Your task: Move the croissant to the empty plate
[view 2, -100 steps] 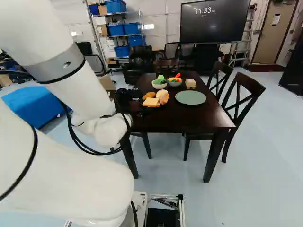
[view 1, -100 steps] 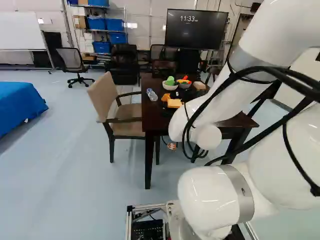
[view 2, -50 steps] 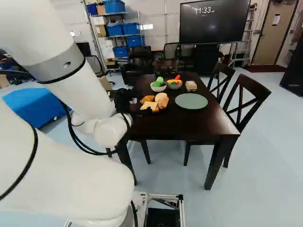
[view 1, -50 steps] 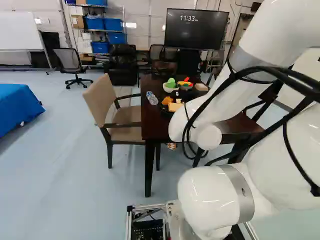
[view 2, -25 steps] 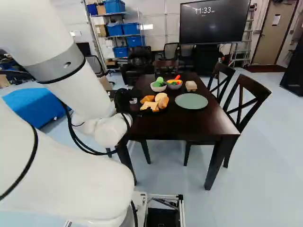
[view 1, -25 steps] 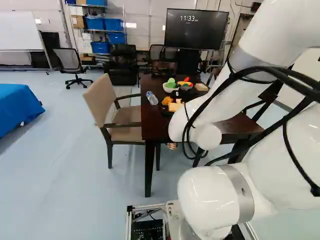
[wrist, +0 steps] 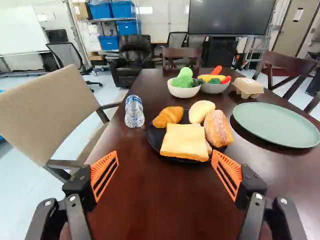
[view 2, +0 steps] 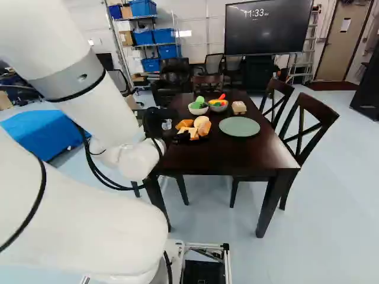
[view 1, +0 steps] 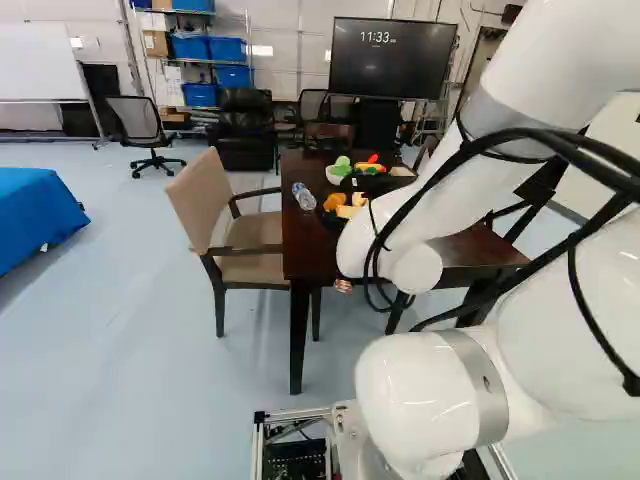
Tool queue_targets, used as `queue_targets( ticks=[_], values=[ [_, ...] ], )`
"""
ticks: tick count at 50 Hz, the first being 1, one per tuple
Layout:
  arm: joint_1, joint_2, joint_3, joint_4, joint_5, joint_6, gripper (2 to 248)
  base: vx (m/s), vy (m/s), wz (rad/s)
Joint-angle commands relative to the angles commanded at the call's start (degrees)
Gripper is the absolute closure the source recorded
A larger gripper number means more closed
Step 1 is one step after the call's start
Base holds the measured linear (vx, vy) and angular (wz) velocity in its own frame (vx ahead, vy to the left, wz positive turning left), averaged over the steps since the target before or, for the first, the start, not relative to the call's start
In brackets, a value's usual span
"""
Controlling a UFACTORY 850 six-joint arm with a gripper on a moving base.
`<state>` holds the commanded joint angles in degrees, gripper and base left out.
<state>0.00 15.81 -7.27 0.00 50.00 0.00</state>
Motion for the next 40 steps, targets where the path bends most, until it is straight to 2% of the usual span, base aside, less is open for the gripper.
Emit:
queue_targets(
  ticks=[22,40],
  values=[
    [0.7,-4.0,-6.6,0.2,-0.1,0.0,3,0.0,0.0,0.0],
    [2.1,-7.4,-12.3,3.6,-2.6,0.0,3,0.0,0.0,0.0]
  ],
)
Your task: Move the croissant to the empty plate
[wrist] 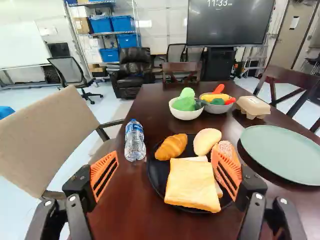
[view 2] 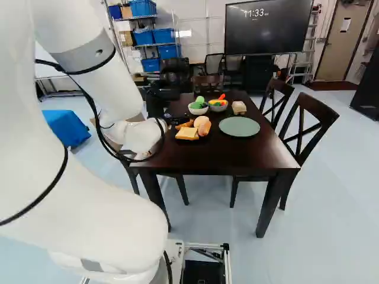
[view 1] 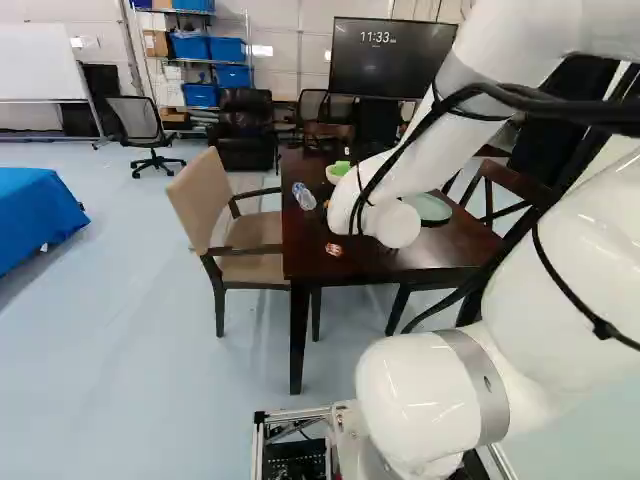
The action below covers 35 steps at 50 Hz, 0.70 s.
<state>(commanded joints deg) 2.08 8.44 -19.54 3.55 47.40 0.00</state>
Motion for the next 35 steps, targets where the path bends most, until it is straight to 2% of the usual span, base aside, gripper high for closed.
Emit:
queue_targets(
  ticks=[16,35],
  values=[
    [0.6,-2.9,-5.0,4.1,-4.0,0.0,3,0.0,0.0,0.0],
    [0.9,-6.3,-10.9,8.7,-12.1,0.0,3,0.0,0.0,0.0]
  ],
)
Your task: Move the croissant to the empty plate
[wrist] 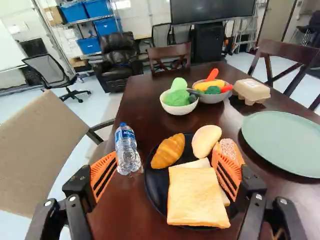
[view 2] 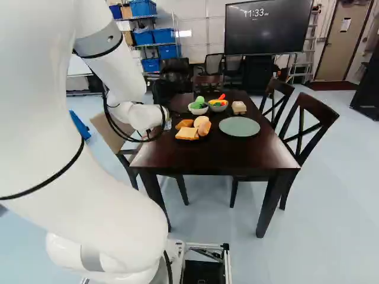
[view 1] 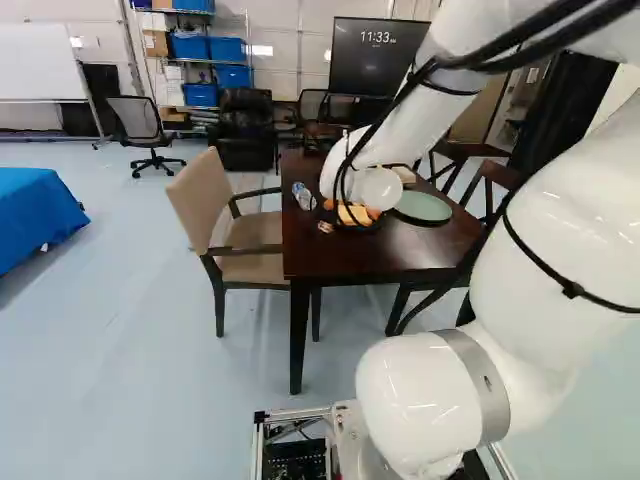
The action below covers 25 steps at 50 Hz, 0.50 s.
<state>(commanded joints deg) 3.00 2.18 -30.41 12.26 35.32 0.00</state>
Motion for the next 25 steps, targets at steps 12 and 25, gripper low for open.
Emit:
queue_targets(
  ticks=[12,25],
  values=[
    [0.0,-2.0,-3.7,2.6,-5.5,0.0,3,0.0,0.0,0.0],
    [-0.2,-4.0,-7.6,5.5,-11.5,0.0,3,0.0,0.0,0.0]
  ],
)
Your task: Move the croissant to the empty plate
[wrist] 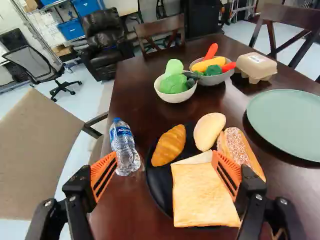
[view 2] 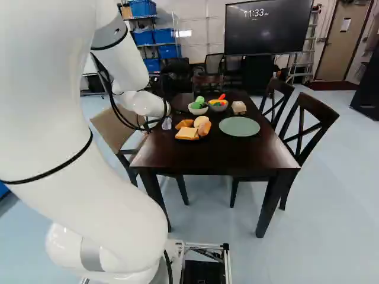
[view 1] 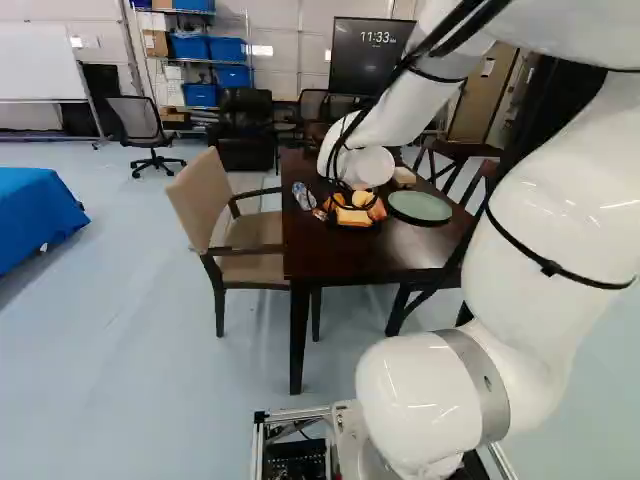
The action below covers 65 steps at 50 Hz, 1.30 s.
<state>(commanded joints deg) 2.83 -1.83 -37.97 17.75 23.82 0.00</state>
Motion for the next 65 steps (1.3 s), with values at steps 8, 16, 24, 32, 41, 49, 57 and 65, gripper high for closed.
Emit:
queue_targets(
  ticks=[8,16,24,32,41,49,57,65],
  values=[
    [-0.1,-1.2,-2.4,1.8,-3.7,0.0,3,0.0,0.0,0.0],
    [-0.1,-2.4,-4.8,3.3,-7.3,0.0,3,0.0,0.0,0.0],
    [-0.2,-3.5,-7.1,3.9,-10.2,0.0,3,0.0,0.0,0.0],
    [-0.3,-4.7,-9.5,3.9,-13.0,0.0,3,0.0,0.0,0.0],
    [-0.6,-7.3,-12.3,3.9,-16.6,0.0,3,0.0,0.0,0.0],
    [-1.1,-9.4,-14.6,3.9,-19.7,0.0,3,0.0,0.0,0.0],
    [-1.8,-11.4,-16.9,3.9,-22.9,0.0,3,0.0,0.0,0.0],
    [-2.6,-13.0,-18.9,3.9,-25.8,0.0,3,0.0,0.0,0.0]
  ],
)
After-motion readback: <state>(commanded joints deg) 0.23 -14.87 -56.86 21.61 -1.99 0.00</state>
